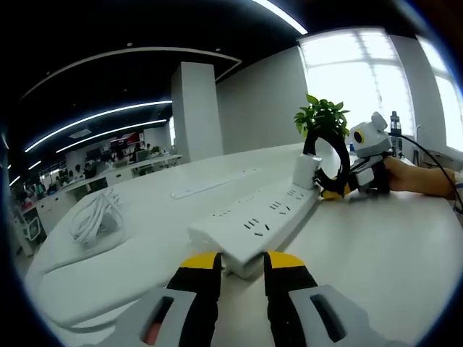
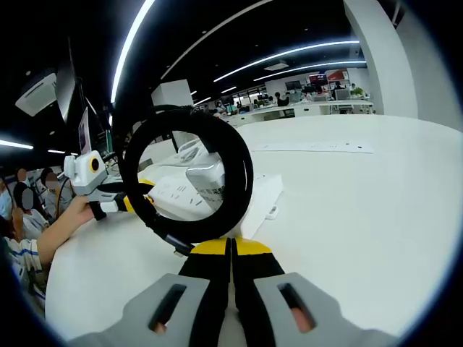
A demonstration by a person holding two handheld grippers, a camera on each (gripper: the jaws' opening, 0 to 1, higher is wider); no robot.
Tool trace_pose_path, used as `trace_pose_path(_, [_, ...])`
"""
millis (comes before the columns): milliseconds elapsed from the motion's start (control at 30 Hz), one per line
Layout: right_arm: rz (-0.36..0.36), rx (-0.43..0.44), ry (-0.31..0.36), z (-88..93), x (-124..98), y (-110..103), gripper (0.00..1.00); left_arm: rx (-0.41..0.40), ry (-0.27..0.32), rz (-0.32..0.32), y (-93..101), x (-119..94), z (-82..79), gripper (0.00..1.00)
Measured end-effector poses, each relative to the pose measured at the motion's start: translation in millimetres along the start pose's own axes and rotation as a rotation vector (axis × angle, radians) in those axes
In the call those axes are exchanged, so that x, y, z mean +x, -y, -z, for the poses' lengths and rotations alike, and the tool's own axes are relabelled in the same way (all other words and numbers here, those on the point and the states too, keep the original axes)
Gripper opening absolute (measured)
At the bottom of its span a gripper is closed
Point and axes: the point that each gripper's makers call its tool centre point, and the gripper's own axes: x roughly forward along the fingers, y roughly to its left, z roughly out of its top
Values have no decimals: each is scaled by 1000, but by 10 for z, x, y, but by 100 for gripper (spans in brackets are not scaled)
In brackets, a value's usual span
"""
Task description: Straighten the power strip on the desk, plug the charger into it
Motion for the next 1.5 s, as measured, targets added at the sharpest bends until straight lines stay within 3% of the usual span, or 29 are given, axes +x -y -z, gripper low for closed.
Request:
trace_pose_path(733, [26,-2,1,-43,45,58,0,-11,-9,-48,-14,20,10,21])
trace_pose_path(933, [50,-48,-7,-39,49,23,0,0,-14,-58,-20,22,9,21])
trace_pose_path(1500, [68,-62,2,-70,2,71,0,27,-26,-70,-16,4,12,20])
